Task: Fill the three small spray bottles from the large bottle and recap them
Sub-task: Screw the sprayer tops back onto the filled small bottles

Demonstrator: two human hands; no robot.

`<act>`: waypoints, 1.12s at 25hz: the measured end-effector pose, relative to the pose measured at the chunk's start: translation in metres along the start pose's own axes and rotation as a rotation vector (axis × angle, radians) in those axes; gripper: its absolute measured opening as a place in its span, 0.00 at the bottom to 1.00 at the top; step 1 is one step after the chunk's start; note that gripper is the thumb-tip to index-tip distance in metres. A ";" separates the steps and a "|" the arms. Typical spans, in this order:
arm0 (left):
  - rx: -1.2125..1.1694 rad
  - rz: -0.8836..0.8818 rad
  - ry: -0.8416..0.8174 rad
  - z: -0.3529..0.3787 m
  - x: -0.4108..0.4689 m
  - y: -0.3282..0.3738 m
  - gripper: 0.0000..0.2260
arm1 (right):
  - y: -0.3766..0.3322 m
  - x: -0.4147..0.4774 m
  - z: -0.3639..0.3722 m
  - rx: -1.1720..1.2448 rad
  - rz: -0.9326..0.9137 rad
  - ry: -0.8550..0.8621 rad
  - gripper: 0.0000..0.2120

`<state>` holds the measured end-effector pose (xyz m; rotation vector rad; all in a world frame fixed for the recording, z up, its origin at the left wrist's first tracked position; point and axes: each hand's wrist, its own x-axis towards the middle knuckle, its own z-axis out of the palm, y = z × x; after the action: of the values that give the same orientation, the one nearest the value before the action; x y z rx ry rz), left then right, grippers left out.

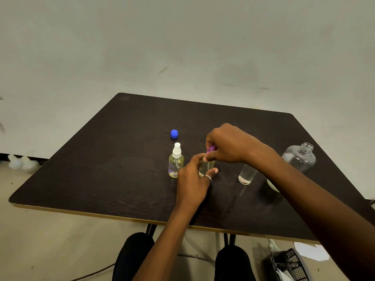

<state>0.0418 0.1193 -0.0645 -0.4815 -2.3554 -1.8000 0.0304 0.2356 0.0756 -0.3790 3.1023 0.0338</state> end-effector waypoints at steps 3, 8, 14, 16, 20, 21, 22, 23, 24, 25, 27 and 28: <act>-0.001 0.008 0.011 0.000 0.000 0.001 0.19 | -0.001 -0.002 0.003 -0.030 0.031 0.031 0.14; -0.013 0.008 0.009 0.000 0.000 0.000 0.20 | 0.001 -0.006 0.003 -0.015 -0.002 0.032 0.12; 0.002 0.015 0.008 0.001 0.002 -0.002 0.19 | 0.005 -0.009 -0.001 0.042 -0.130 -0.024 0.09; 0.006 0.004 0.008 0.001 0.001 -0.002 0.21 | 0.004 -0.008 -0.001 0.051 -0.119 -0.021 0.08; 0.012 -0.016 0.008 0.000 0.002 0.000 0.22 | 0.003 -0.006 0.003 0.036 -0.073 0.004 0.06; 0.008 -0.018 0.009 0.000 0.003 -0.001 0.22 | 0.002 -0.006 0.006 0.020 -0.062 0.018 0.07; 0.006 -0.015 0.012 0.000 0.003 -0.001 0.22 | 0.001 -0.007 0.008 0.006 -0.046 0.030 0.08; 0.010 -0.013 0.015 0.000 0.002 0.000 0.22 | 0.000 -0.007 0.010 -0.005 -0.027 0.039 0.09; 0.016 -0.013 0.016 -0.001 0.002 0.001 0.22 | 0.000 -0.007 0.012 -0.013 -0.008 0.049 0.10; 0.017 -0.014 0.017 -0.001 0.001 0.002 0.21 | 0.000 -0.008 0.013 -0.017 0.008 0.061 0.11; 0.025 -0.005 0.027 -0.001 0.000 0.003 0.19 | 0.000 -0.010 0.018 -0.014 0.036 0.096 0.13; 0.036 0.004 0.033 -0.001 -0.001 0.003 0.18 | -0.001 -0.011 0.021 -0.018 0.051 0.120 0.13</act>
<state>0.0433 0.1189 -0.0619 -0.4480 -2.3591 -1.7468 0.0418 0.2379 0.0544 -0.3131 3.2321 0.0416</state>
